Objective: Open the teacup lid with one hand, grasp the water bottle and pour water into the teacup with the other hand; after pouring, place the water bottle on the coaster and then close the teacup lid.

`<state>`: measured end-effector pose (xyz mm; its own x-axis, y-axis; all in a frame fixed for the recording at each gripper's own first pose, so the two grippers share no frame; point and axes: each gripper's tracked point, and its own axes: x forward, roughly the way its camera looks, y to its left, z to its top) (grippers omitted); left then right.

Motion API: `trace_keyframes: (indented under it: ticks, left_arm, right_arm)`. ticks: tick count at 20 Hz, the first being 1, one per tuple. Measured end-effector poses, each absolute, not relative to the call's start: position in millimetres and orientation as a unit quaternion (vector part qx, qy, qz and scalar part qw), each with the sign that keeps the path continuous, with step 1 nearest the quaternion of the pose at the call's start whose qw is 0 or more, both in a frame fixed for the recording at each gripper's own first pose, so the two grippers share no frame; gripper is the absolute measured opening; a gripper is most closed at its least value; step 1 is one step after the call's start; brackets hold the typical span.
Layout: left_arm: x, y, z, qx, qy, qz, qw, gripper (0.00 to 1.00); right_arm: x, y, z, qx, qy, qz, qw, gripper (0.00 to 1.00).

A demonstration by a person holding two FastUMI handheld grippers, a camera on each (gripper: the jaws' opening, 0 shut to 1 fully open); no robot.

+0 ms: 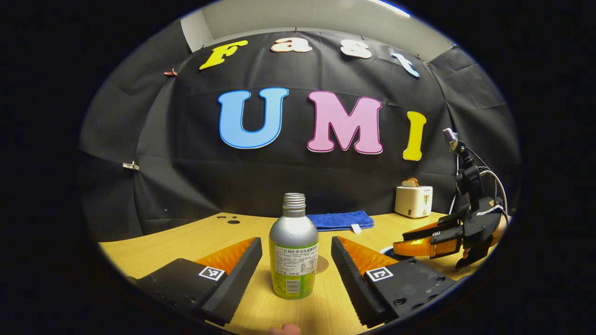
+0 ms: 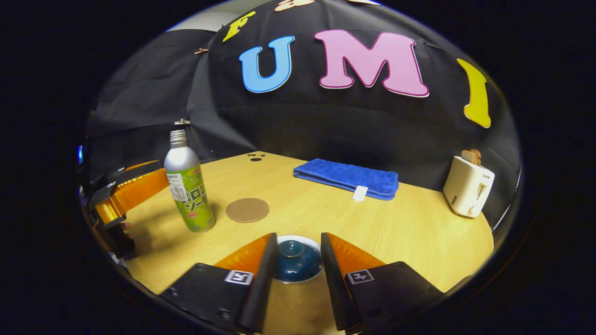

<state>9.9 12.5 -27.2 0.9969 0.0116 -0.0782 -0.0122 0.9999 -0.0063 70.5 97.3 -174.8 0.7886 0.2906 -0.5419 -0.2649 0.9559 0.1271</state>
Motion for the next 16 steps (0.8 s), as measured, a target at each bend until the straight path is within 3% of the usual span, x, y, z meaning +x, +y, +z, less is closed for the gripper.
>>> trace_keyframes:
  ticks: [1,4,5,6,16]
  left_arm:
    - [10,13,-29,-0.004,0.040,0.007,0.999,0.94]
    - [10,14,-28,-0.004,0.040,0.008,0.999,0.94]
    - [11,14,-30,-0.005,0.041,0.007,0.999,0.94]
    - [11,14,-30,-0.006,0.042,0.007,0.999,0.94]
    - [14,13,-41,-0.011,0.056,0.006,0.998,0.94]
  right_arm:
    - [73,98,-176,0.025,0.291,0.148,0.945,0.51]
    - [71,102,-174,0.043,0.292,0.159,0.942,0.47]
    - [71,103,-174,0.046,0.291,0.161,0.942,0.31]
    - [71,104,-172,0.044,0.288,0.164,0.942,0.28]
    - [73,82,-122,0.021,0.217,0.146,0.965,0.31]
